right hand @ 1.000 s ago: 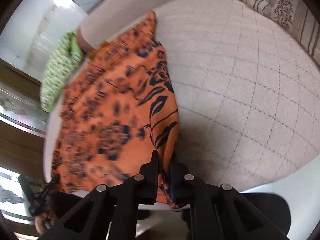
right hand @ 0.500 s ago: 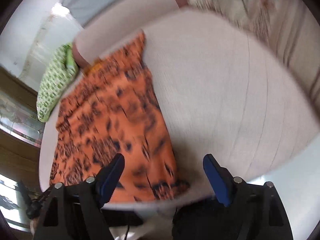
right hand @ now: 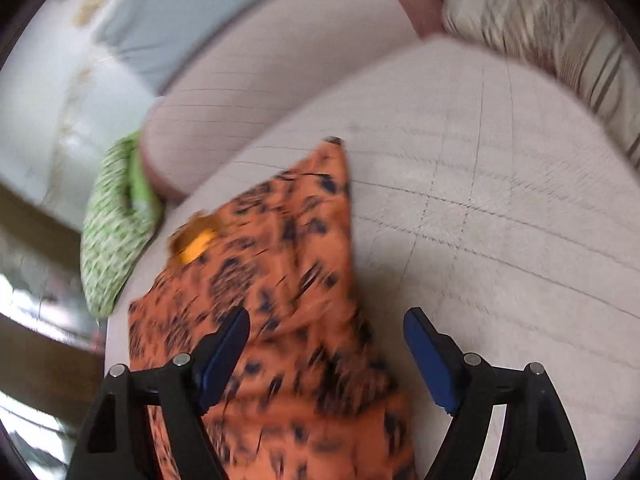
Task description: Fold small clothes
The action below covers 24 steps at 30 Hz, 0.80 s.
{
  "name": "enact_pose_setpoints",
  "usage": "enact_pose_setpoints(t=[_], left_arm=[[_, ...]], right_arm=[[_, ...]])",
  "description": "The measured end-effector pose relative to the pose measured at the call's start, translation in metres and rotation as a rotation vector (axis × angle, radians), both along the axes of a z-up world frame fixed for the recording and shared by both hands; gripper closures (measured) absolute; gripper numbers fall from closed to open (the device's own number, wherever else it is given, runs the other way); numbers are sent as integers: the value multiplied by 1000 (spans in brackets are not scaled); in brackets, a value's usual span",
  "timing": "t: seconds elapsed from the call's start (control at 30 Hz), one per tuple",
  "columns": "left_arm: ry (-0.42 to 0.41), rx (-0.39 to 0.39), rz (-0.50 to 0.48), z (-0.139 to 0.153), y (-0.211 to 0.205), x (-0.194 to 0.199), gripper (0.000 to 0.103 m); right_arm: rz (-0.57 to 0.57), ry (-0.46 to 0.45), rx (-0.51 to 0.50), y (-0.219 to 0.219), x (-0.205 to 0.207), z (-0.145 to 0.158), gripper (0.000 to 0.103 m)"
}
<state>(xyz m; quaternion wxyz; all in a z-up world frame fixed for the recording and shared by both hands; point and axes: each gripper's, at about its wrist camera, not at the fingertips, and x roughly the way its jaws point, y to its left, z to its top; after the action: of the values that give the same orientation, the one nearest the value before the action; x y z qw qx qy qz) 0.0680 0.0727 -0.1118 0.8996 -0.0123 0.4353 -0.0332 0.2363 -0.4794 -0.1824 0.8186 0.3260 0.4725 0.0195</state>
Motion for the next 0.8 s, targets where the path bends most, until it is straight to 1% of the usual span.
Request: enact_pose_setpoints(t=[0.03,0.07,0.1,0.13,0.17,0.2,0.23,0.27,0.3,0.33,0.37,0.4,0.43,0.47,0.5,0.53,0.57,0.6,0.63,0.67,0.7,0.73,0.77,0.8], left_arm=[[3,-1,-13,-4,-1,4,60],[6,2,-24,-8,0,4,60],[13,13,-27,-13,-1,7,60],[20,22,-28,-16,1,6,60],[30,31,-24,-21,3,7,60],[35,31,-17,-24,5,8,60],[40,18,-4,-26,10,7,60],[40,6,1,-27,12,6,60],[39,-3,3,-27,16,4,60],[40,-4,7,-27,18,3,60],[43,-5,13,-27,21,1,60],[48,-13,19,-27,25,-1,59],[55,-23,27,-27,28,-4,58],[63,-32,37,-27,32,-7,57],[67,-38,43,-28,35,-9,54],[71,-53,51,-29,38,-13,51],[77,-60,57,-31,39,-15,50],[96,-59,58,-37,39,-16,49],[120,-47,54,-44,37,-14,49],[113,-17,47,-47,34,-14,49],[116,18,38,-44,29,-14,49],[122,20,31,-38,27,-15,49],[109,2,27,-33,28,-19,49],[76,-24,29,-24,30,-25,49]], right_arm=[[29,18,3,4,13,-6,36],[65,27,-11,10,19,-10,54],[130,68,-56,23,29,-15,76],[134,86,-99,25,31,-21,88],[95,100,-95,17,31,-28,89],[43,98,-59,7,29,-33,88],[-1,77,-29,1,25,-34,89],[4,41,-52,6,22,-29,87],[21,22,-66,11,21,-26,83],[56,21,-84,19,19,-22,81],[60,28,-101,22,16,-19,72],[40,37,-144,25,12,-14,66],[7,25,-181,27,5,-4,50],[2,4,-196,29,1,2,47],[21,-37,-202,35,-5,12,47],[44,-72,-197,40,-10,17,42],[66,-85,-201,45,-12,17,31],[95,-44,-209,51,-10,6,26],[163,110,-191,54,2,-23,22],[165,132,-184,50,1,-34,25],[117,91,-178,46,-6,-26,29],[75,69,-148,44,-16,-14,30],[82,16,-113,47,-27,0,28],[104,-29,-110,50,-39,13,28]])
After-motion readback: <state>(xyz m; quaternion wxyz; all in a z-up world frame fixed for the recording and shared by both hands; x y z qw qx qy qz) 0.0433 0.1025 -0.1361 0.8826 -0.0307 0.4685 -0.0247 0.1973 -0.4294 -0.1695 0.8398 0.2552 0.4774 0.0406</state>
